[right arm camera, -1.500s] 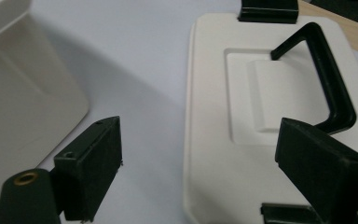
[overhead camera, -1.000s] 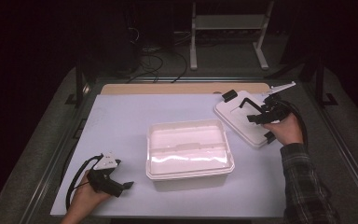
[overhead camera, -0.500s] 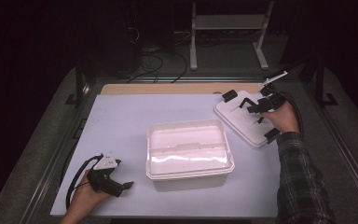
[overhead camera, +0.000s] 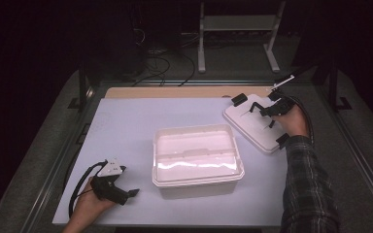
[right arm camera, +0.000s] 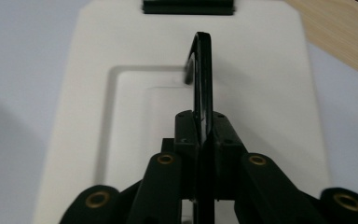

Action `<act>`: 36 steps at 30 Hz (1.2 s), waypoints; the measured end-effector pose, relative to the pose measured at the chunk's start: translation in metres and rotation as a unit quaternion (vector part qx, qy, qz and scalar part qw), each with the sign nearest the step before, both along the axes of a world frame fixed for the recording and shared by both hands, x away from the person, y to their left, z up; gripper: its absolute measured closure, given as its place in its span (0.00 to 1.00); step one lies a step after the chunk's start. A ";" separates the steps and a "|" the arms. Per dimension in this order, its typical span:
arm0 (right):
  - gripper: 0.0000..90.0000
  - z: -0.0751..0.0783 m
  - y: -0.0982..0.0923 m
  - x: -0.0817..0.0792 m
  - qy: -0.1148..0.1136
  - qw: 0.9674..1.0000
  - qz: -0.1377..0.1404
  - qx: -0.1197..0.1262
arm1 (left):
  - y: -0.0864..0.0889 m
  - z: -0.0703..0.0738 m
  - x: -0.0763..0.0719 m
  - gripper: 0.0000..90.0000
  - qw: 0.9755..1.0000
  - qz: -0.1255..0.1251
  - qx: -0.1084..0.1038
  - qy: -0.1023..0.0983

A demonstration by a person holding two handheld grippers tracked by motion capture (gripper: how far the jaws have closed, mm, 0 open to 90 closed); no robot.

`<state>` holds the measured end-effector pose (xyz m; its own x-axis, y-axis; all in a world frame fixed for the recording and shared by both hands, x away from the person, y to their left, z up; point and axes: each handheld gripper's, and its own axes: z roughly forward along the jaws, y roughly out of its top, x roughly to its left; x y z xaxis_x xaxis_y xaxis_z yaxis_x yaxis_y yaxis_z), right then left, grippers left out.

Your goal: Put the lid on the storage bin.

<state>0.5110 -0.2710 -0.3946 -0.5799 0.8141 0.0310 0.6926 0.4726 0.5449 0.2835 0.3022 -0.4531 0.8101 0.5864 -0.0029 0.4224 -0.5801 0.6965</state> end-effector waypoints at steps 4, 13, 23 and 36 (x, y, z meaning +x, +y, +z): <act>0.93 0.009 0.004 -0.005 0.001 1.000 0.010 -0.012 | 0.000 0.000 0.000 0.00 1.000 0.000 0.000 0.000; 0.93 0.057 0.000 -0.019 -0.029 0.999 0.020 0.007 | 0.000 0.000 0.000 0.00 1.000 0.000 0.000 0.000; 0.93 0.118 0.008 -0.040 -0.057 0.995 0.074 0.038 | 0.000 0.000 0.000 0.00 1.000 0.000 0.000 0.000; 0.93 0.157 0.067 -0.073 -0.061 0.970 0.226 0.070 | 0.000 0.000 0.000 0.00 1.000 0.000 -0.001 0.001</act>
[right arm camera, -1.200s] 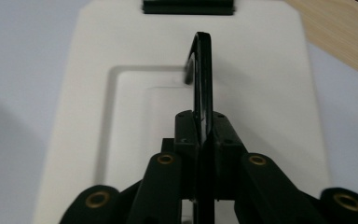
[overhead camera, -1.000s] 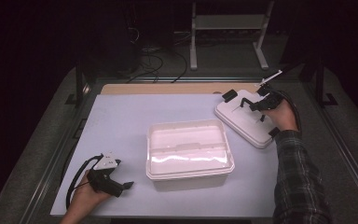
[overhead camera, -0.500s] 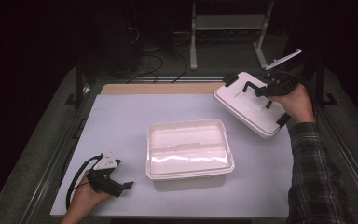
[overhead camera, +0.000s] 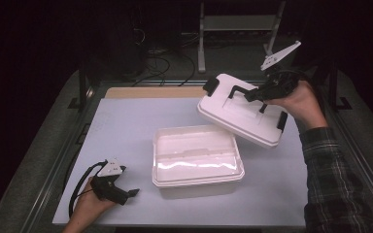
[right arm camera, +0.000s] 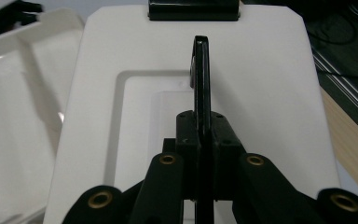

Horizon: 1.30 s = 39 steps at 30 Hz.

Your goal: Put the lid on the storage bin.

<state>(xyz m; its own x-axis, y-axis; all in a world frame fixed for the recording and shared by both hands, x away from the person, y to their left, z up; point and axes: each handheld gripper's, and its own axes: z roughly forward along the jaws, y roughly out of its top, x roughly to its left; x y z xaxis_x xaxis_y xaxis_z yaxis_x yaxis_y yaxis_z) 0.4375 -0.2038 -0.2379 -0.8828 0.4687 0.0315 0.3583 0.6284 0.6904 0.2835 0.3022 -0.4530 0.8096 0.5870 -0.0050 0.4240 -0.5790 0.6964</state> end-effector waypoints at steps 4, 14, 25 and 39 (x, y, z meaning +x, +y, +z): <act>0.93 0.005 0.023 -0.011 -0.002 0.999 0.054 0.006 | 0.000 0.000 0.000 0.00 1.000 0.000 0.000 0.000; 0.93 0.007 0.082 -0.032 0.003 0.987 0.162 -0.008 | 0.000 0.000 0.000 0.00 1.000 0.000 0.000 0.000; 0.93 -0.004 0.129 -0.046 0.019 0.967 0.252 -0.018 | 0.000 0.000 0.000 0.00 1.000 -0.001 0.000 0.000; 0.93 -0.030 0.157 -0.053 0.043 0.957 0.282 -0.056 | 0.000 0.000 0.000 0.00 1.000 0.000 0.000 0.000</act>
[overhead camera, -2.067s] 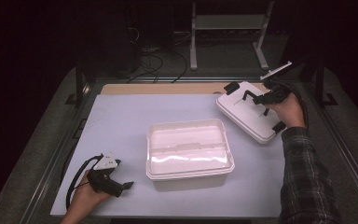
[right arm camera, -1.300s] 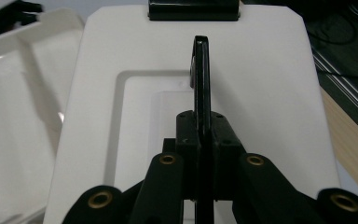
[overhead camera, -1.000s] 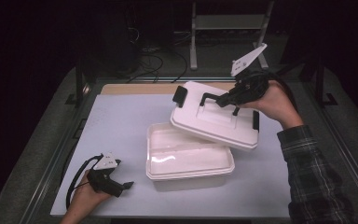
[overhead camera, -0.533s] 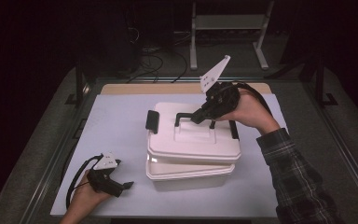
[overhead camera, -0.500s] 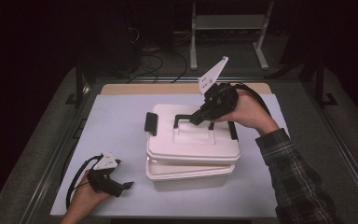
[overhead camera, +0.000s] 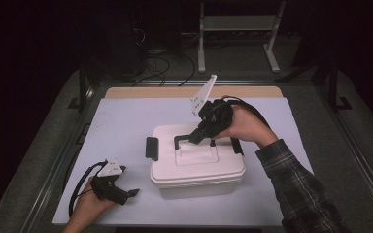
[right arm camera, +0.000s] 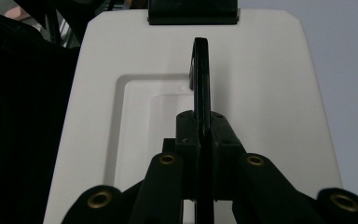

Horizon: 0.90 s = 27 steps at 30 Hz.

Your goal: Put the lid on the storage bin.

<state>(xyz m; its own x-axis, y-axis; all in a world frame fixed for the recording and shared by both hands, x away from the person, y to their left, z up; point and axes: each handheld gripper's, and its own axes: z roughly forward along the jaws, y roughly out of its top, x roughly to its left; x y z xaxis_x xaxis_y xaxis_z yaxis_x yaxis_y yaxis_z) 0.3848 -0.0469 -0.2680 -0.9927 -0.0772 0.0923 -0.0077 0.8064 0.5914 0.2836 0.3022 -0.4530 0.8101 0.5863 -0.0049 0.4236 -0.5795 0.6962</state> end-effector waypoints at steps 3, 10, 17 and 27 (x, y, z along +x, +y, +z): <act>0.93 -0.005 -0.001 0.000 0.008 1.000 -0.001 0.003 | 0.000 0.000 0.000 0.00 1.000 0.000 0.000 0.000; 0.93 -0.010 -0.004 -0.003 0.006 1.000 -0.005 0.009 | 0.000 0.000 0.000 0.00 1.000 0.001 -0.001 0.000; 0.66 -0.008 -0.011 -0.002 -0.010 0.999 -0.035 0.023 | 0.000 0.000 0.000 0.00 1.000 0.001 -0.001 0.000; 0.39 -0.009 -0.042 -0.003 -0.039 0.993 -0.106 0.045 | 0.000 0.000 0.000 0.00 1.000 0.001 -0.001 0.000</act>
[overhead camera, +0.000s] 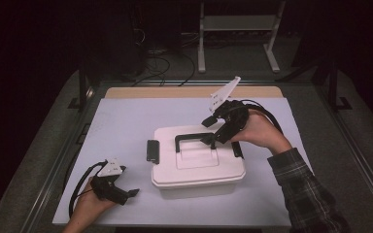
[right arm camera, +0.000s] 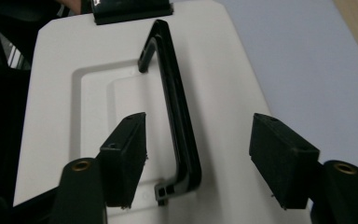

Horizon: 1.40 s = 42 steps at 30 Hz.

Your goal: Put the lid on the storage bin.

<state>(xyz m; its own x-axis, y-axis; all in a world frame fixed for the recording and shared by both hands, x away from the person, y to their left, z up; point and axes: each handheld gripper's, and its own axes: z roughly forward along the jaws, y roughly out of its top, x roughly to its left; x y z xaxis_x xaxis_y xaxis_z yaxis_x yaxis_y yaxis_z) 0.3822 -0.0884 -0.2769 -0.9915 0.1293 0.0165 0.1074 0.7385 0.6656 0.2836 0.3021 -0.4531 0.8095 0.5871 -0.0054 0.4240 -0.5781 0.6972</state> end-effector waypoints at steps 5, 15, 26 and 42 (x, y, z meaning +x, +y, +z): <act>0.34 -0.003 -0.020 -0.001 -0.003 1.000 -0.029 0.011 | 0.000 0.000 0.000 0.00 1.000 0.000 0.000 0.000; 0.23 -0.007 -0.050 -0.006 -0.018 0.995 -0.090 0.024 | 0.000 0.000 0.000 0.00 1.000 0.000 0.000 0.000; 0.16 -0.019 -0.086 -0.014 -0.030 0.984 -0.165 0.053 | 0.000 0.000 0.000 0.00 1.000 0.000 0.000 0.000; 0.09 -0.051 -0.122 -0.029 -0.036 0.958 -0.273 0.077 | 0.000 0.000 0.000 0.00 1.000 0.000 0.000 0.000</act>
<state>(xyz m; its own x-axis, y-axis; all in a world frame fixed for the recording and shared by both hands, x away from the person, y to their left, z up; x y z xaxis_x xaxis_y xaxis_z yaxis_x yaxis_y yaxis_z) 0.3531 -0.2101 -0.3278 -0.7767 0.6298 0.0115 0.3991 0.4778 0.7826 0.2834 0.3020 -0.4532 0.8091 0.5877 -0.0050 0.4237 -0.5775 0.6979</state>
